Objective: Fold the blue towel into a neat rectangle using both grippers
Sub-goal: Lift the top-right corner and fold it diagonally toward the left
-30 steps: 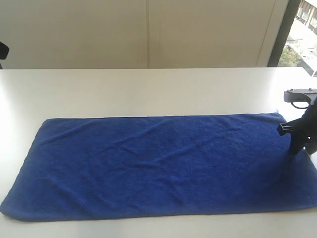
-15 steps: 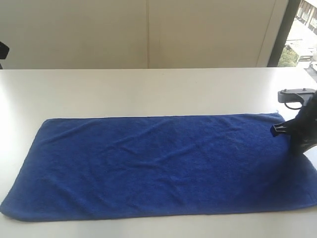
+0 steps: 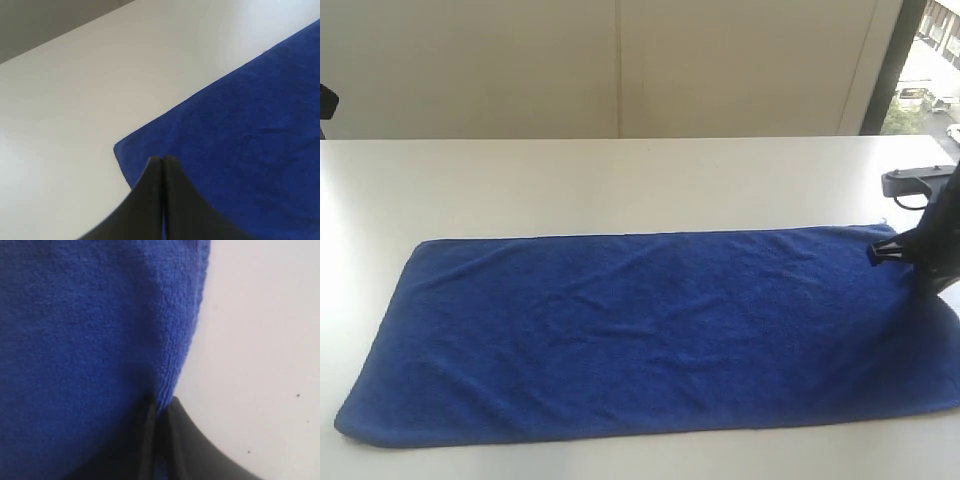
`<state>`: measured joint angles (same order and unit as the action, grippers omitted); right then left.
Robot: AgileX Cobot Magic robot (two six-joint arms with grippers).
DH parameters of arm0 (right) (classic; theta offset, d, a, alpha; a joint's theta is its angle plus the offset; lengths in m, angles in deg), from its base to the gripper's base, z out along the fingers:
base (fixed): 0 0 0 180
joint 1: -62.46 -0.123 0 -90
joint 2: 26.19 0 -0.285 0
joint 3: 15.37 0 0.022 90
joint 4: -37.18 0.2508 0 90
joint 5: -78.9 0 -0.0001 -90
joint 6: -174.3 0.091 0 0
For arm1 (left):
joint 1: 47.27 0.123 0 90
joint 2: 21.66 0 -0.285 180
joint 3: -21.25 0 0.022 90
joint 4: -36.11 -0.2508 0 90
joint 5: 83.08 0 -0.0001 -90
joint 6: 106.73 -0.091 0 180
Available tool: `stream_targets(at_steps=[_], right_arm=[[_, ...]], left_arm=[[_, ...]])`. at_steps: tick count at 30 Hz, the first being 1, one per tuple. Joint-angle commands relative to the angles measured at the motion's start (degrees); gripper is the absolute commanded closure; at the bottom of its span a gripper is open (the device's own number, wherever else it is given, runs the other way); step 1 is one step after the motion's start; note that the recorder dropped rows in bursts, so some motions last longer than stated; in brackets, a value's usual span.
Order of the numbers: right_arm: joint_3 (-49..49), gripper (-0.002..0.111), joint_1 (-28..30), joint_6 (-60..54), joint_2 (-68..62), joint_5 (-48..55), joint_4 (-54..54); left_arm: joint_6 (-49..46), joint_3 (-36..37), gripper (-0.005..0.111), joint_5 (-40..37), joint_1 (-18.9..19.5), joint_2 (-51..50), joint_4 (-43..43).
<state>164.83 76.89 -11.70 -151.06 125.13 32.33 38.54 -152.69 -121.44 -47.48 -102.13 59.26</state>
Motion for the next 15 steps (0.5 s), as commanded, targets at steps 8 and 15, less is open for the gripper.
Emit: stream_targets(at_steps=[8,15], right_arm=[[5.20,0.103,-12.76,-1.75,1.18,1.45,6.95],[8.05,0.103,-21.96,-2.74,1.18,1.28,11.44]], left_arm=[[-0.12,0.40,0.107,-0.16,0.03,0.69,1.27],[-0.12,0.40,0.107,0.39,0.03,0.69,1.27]])
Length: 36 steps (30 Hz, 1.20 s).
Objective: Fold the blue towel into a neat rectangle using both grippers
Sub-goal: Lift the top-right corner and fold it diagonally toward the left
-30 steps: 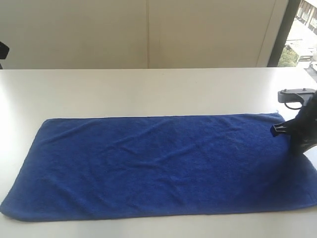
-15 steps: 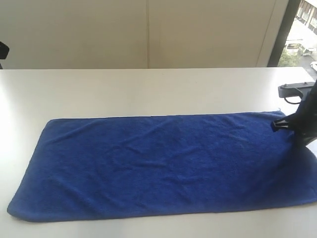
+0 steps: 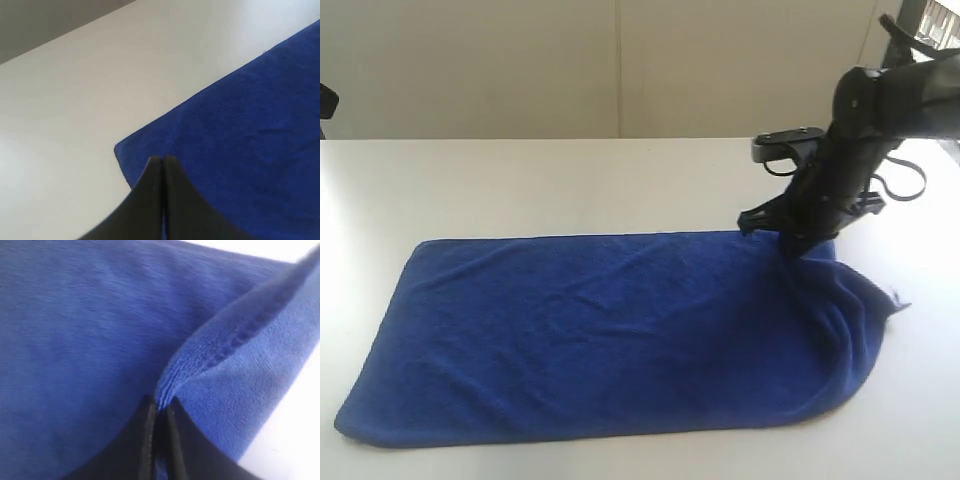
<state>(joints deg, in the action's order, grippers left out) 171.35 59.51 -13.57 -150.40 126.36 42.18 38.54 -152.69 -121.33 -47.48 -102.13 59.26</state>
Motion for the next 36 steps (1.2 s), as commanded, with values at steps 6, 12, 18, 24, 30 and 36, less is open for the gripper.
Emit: stream_targets(at_steps=[6,12,18,24,30,36], right_arm=[[4.05,0.103,-12.65,-0.98,-0.20,-0.36,4.92],[9.31,0.103,-20.69,-0.98,-3.17,-0.81,6.65],[16.10,0.103,-26.64,-0.98,-6.98,-0.81,11.18],[24.69,0.103,-31.23,-0.98,-11.29,-0.25,13.93],[32.82,0.103,-34.16,-0.98,-15.20,0.89,16.26],[38.99,0.108,-36.44,-0.51,-18.07,1.13,17.15]], left_arm=[[-0.12,0.40,0.107,0.43,0.03,0.69,1.27],[-0.12,0.40,0.107,0.44,0.03,0.69,0.21],[-0.12,0.40,0.107,0.44,0.03,0.69,-0.50],[-0.12,0.40,0.107,0.44,0.03,0.69,-0.87],[-0.12,0.40,0.107,0.53,0.03,0.69,-2.82],[0.05,0.40,0.107,1.02,0.03,0.69,-3.16]])
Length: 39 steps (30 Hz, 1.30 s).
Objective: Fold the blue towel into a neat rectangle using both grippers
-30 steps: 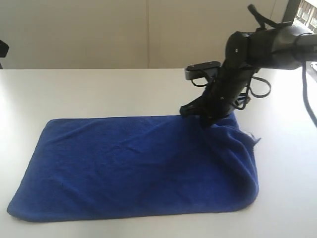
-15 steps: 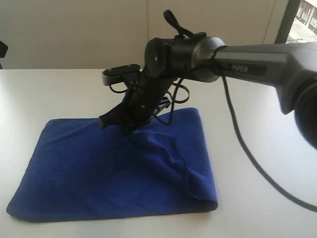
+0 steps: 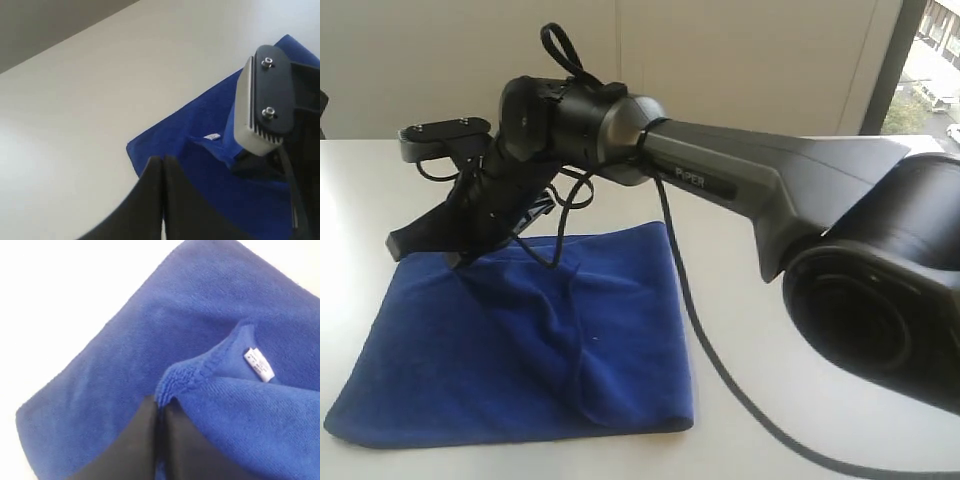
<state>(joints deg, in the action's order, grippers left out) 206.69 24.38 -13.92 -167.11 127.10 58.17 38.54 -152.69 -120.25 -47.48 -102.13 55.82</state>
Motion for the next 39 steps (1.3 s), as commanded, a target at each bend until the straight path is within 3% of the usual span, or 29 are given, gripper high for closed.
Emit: stream_targets(at_steps=[1,12,15,20,22,31,36,37,39], right_arm=[[4.92,0.108,-1.44,-0.16,-1.96,0.54,1.29],[11.59,0.106,-2.53,-0.65,-7.66,-0.28,5.44],[11.59,0.092,-2.53,-3.35,-8.49,0.15,7.75],[11.59,0.047,-2.36,-6.15,-8.29,0.51,7.50],[11.59,0.041,-1.94,-7.01,-7.25,0.65,5.00],[11.36,0.056,3.51,-6.19,0.08,10.73,-10.60],[8.75,0.088,9.10,-6.10,-0.77,21.11,-11.34],[4.88,0.105,10.78,-6.61,-1.06,20.55,-8.94],[-0.26,0.108,11.24,-7.92,-1.06,17.67,-8.05]], left_arm=[[0.05,0.40,0.107,-0.05,0.03,0.69,0.25],[0.05,0.40,0.107,0.20,0.03,0.57,0.15],[0.05,0.40,0.107,0.19,0.03,0.57,-0.02],[0.05,0.40,0.107,0.19,0.03,0.57,-0.02],[0.05,0.40,0.107,-0.02,0.03,0.57,-0.28],[0.05,0.40,0.107,0.09,0.03,0.57,-0.41],[0.05,0.40,0.107,0.69,0.03,0.57,-0.41],[0.05,0.40,0.107,0.67,0.03,0.43,-0.41],[0.17,0.40,0.107,0.56,0.03,-0.05,-0.41]])
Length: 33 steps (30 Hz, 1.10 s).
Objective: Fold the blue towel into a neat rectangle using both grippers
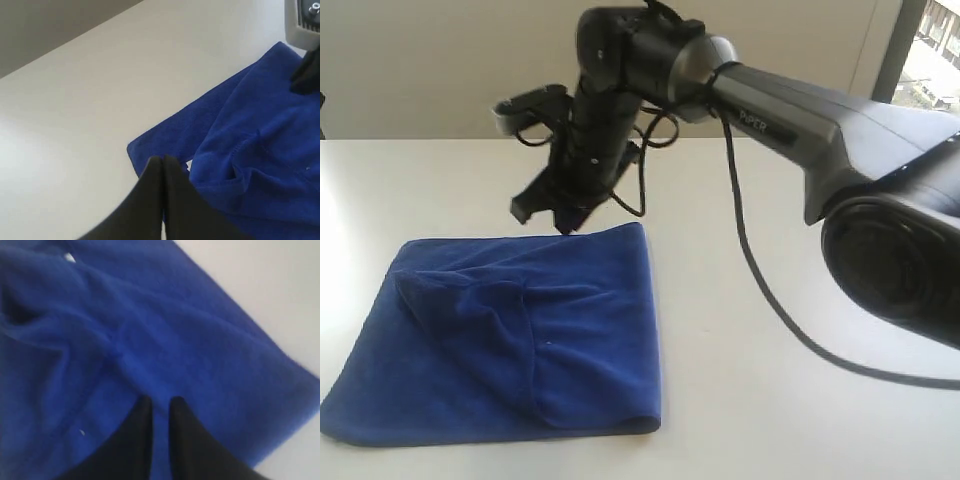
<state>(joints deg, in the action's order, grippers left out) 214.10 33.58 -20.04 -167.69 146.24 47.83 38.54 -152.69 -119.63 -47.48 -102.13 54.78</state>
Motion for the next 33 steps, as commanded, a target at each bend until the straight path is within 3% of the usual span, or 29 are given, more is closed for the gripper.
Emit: stream_targets(at_steps=[1,13,19,28,33], right_arm=[[-8.54,0.108,2.03,-2.05,-0.47,-2.05,2.28],[-19.27,0.108,1.93,-2.03,-1.16,-7.10,-0.79],[-20.55,0.108,2.84,-0.77,-1.16,-3.78,-9.52],[-30.56,0.108,10.89,-1.38,3.73,-3.16,-12.56],[-37.65,0.108,15.78,-1.59,8.21,-7.82,-15.23]], left_arm=[[0.17,0.40,0.107,-0.07,0.03,-0.34,0.63],[0.17,0.40,0.107,-0.10,0.03,-2.74,1.02],[0.17,0.40,0.107,-0.61,0.03,-2.74,1.02],[0.17,0.40,0.107,-2.58,0.03,-2.74,1.02],[0.17,0.40,0.107,-2.58,0.03,-2.74,1.02]])
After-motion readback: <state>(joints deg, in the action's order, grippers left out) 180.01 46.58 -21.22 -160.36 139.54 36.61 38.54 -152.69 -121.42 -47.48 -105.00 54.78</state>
